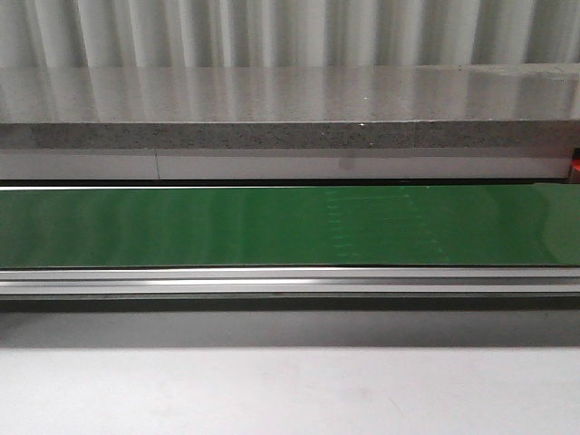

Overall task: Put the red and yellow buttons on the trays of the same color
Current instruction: 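Lift the red button and set it upright on the green belt, then grasp a yellow button with the left gripper and place it on the belt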

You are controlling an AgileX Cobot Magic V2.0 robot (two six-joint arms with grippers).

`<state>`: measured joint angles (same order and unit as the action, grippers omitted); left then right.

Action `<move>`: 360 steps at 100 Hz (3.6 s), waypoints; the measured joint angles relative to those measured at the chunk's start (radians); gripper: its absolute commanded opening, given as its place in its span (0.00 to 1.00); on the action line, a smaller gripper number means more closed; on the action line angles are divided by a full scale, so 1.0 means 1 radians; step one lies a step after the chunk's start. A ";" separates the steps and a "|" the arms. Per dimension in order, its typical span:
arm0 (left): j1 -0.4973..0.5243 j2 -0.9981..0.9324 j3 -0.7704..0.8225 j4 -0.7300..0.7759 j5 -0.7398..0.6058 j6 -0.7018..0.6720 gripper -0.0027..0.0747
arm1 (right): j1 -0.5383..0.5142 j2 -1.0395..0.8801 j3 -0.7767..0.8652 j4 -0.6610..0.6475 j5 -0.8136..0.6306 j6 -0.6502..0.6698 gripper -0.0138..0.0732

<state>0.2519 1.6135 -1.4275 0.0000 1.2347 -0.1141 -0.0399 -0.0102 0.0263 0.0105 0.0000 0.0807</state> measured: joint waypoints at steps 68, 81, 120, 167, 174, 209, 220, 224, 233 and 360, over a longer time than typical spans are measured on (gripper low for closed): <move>-0.111 0.119 -0.002 -0.058 -0.002 0.036 0.74 | 0.000 0.000 0.000 0.000 0.000 0.000 0.08; -0.111 0.125 -0.021 -0.099 -0.004 0.036 0.77 | 0.000 0.000 0.000 0.000 0.000 0.000 0.08; -0.063 0.125 -0.136 -0.113 -0.004 0.022 0.77 | 0.000 0.000 0.000 0.000 0.000 0.000 0.08; 0.092 0.125 -0.022 -0.103 -0.001 0.094 0.77 | 0.000 0.000 0.000 0.000 0.000 0.000 0.08; 0.112 0.125 0.022 -0.103 -0.001 0.114 0.77 | 0.000 0.000 0.000 0.000 0.000 0.000 0.08; 0.160 0.125 0.104 -0.061 -0.007 0.133 0.77 | 0.000 0.000 0.000 0.000 0.000 0.000 0.08; 0.160 0.125 0.107 -0.039 -0.009 0.135 0.74 | 0.000 0.000 0.000 0.000 0.000 0.000 0.08; 0.160 0.125 0.107 -0.035 -0.011 0.135 0.72 | 0.000 0.000 0.000 0.000 0.000 0.000 0.08; 0.160 0.130 0.107 -0.030 -0.011 0.135 0.69 | 0.000 0.000 0.000 0.000 0.000 0.000 0.08; 0.168 0.226 0.107 -0.025 -0.093 0.135 0.31 | 0.000 0.000 0.000 0.000 0.000 0.000 0.08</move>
<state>0.4200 1.8395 -1.3201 -0.0254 1.1416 0.0207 -0.0399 -0.0102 0.0263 0.0105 0.0000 0.0807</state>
